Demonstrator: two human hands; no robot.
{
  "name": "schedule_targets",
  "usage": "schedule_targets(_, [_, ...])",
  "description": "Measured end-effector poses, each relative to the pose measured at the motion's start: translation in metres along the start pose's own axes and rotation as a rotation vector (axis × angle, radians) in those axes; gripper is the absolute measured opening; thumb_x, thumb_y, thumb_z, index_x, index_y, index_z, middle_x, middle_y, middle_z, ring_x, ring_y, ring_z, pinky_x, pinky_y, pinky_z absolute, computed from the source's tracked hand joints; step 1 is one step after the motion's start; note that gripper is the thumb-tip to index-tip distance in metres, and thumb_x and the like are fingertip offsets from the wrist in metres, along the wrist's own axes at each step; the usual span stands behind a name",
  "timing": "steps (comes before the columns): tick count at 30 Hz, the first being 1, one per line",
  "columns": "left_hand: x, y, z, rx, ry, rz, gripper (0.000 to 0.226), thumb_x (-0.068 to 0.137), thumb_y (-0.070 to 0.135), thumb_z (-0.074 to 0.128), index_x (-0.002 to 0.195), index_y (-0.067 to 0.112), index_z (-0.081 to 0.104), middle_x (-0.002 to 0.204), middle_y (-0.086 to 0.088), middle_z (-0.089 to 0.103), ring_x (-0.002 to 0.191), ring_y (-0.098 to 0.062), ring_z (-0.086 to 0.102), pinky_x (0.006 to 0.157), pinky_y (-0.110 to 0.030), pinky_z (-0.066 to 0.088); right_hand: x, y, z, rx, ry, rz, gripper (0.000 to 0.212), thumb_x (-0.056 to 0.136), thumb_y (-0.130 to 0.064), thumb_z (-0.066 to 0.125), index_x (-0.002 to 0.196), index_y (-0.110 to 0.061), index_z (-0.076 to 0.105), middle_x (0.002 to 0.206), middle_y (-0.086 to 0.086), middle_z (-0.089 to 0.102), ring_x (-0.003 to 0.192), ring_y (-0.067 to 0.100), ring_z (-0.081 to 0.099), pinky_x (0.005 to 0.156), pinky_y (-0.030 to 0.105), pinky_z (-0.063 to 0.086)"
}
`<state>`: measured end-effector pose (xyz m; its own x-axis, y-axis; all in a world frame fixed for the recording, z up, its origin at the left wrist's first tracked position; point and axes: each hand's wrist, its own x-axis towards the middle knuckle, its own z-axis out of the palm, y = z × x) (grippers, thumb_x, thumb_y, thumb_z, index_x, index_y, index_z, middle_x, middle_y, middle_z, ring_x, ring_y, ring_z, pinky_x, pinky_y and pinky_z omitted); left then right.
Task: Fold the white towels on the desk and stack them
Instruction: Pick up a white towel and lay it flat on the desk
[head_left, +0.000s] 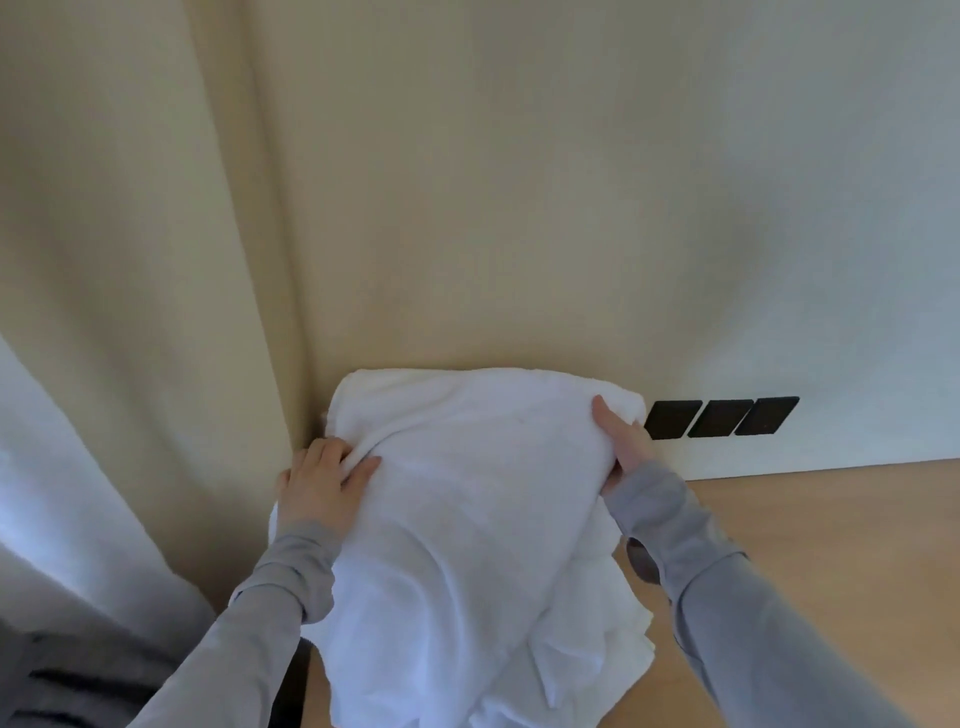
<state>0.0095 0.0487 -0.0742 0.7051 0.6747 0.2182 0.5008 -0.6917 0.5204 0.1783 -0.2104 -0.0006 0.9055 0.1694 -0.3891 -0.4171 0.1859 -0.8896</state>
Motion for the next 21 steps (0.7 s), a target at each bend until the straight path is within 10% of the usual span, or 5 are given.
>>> schedule_targets(4, [0.016,0.007,-0.013,-0.361,-0.072,-0.067,0.046,0.087,0.042,0.059,0.121,0.011,0.052,0.125,-0.008,0.047,0.117,-0.028,0.042,0.102,-0.038,0.033,-0.048,-0.032,0.007,0.092,-0.15,-0.144,0.038,0.083,-0.031,0.066,0.116,-0.013,0.061,0.097,0.006,0.073,0.087,0.018,0.07,0.063,0.028,0.058])
schedule_targets(10, [0.058,0.035,-0.035,-0.752,-0.354,-0.308,0.083,0.08,0.072,0.038,0.14,0.014,0.04,0.14,-0.01,0.046,0.126,-0.029,0.045,0.109,-0.04,0.031,-0.105,-0.076,0.025,0.125,-0.433,-0.343,0.028,0.082,-0.026,0.059,0.105,-0.012,0.068,0.106,0.013,0.07,0.1,0.026,0.067,0.079,0.038,0.057])
schedule_targets(14, [0.067,0.053,-0.045,-0.995,-0.538,-0.354,0.114,0.041,0.09,0.058,0.131,0.02,0.051,0.121,-0.005,0.062,0.109,-0.028,0.06,0.102,-0.044,0.042,-0.126,-0.1,0.025,0.145,-0.523,-0.409,0.026,0.082,-0.026,0.058,0.099,-0.015,0.073,0.107,0.012,0.07,0.101,0.027,0.066,0.076,0.036,0.057])
schedule_targets(21, [0.066,0.09,-0.063,-1.14,-0.594,-0.261,0.123,0.042,0.075,0.075,0.137,0.005,0.042,0.124,-0.009,0.062,0.108,-0.026,0.062,0.092,-0.038,0.052,-0.144,-0.142,0.023,0.142,-0.5,-0.553,0.041,0.079,-0.029,0.057,0.114,-0.009,0.061,0.11,0.011,0.069,0.101,0.026,0.066,0.075,0.035,0.057])
